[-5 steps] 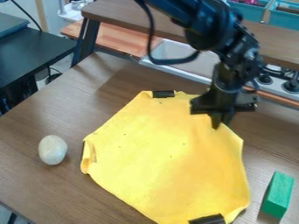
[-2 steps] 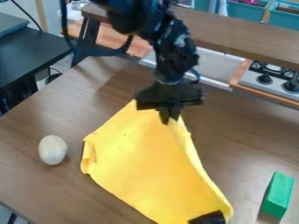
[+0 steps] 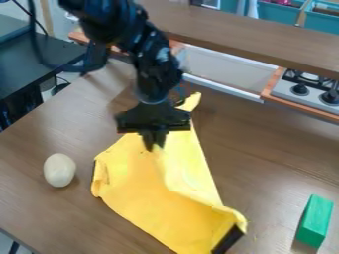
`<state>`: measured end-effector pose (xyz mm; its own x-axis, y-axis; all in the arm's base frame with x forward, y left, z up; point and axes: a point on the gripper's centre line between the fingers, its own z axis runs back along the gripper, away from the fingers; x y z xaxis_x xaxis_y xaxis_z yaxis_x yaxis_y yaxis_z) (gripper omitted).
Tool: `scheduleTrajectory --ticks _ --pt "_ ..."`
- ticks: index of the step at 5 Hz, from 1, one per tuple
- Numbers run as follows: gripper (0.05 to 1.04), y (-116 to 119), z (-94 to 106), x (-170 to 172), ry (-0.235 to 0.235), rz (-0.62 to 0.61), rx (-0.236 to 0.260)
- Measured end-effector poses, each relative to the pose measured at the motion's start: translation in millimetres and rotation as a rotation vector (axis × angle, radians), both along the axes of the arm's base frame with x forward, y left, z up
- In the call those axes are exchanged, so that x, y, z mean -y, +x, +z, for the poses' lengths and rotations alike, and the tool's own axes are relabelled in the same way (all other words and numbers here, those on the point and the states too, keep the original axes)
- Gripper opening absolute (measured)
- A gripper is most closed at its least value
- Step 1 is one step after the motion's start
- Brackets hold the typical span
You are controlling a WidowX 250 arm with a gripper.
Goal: Fold the cloth from top right to bottom left
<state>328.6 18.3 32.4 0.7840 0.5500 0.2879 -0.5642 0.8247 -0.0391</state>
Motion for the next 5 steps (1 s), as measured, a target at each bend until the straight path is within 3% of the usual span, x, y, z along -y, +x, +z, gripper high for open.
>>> scheduleTrajectory --ticks 2,5 --pt "0.059 -33.9 -3.2 -22.2 0.055 -0.025 -0.020" --pt "0.070 -46.2 -3.9 -55.6 0.094 0.039 -0.026"
